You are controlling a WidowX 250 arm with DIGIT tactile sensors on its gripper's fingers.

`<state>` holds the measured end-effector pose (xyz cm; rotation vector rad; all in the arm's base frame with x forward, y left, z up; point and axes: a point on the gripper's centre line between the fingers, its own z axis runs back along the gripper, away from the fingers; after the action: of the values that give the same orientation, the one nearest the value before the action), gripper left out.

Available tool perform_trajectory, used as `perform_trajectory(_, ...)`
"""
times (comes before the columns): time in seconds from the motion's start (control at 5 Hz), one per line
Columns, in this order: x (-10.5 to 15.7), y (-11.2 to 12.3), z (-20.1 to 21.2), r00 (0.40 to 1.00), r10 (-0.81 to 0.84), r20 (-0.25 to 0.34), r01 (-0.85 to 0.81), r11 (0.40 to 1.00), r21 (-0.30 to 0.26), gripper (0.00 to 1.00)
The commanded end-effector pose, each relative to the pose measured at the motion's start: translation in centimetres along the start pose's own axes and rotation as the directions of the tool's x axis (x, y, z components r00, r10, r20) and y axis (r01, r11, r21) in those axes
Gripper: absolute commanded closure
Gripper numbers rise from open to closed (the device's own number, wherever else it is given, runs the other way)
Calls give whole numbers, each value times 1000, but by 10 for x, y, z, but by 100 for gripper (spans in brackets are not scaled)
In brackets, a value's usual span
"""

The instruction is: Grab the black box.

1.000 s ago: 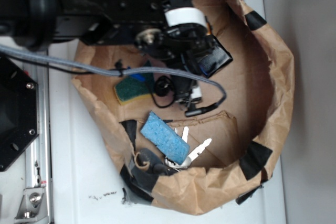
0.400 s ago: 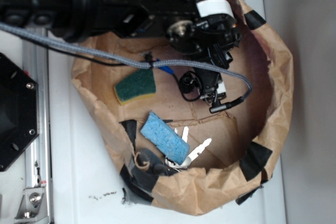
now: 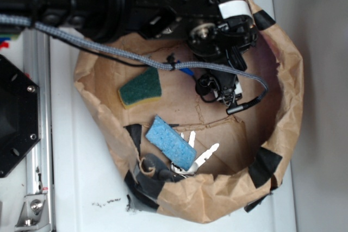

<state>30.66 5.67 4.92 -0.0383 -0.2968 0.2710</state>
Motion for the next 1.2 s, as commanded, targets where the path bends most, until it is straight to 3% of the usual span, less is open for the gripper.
perform_trajectory(0.0,-8,0,13,999,-34,35,34,999,-1,0)
perform_trajectory(0.6,-20,14,2,1000,-16,-1,16,999,35,0)
perform_trajectory(1.0,-29,10,27,999,-40,37,40,999,-23,0)
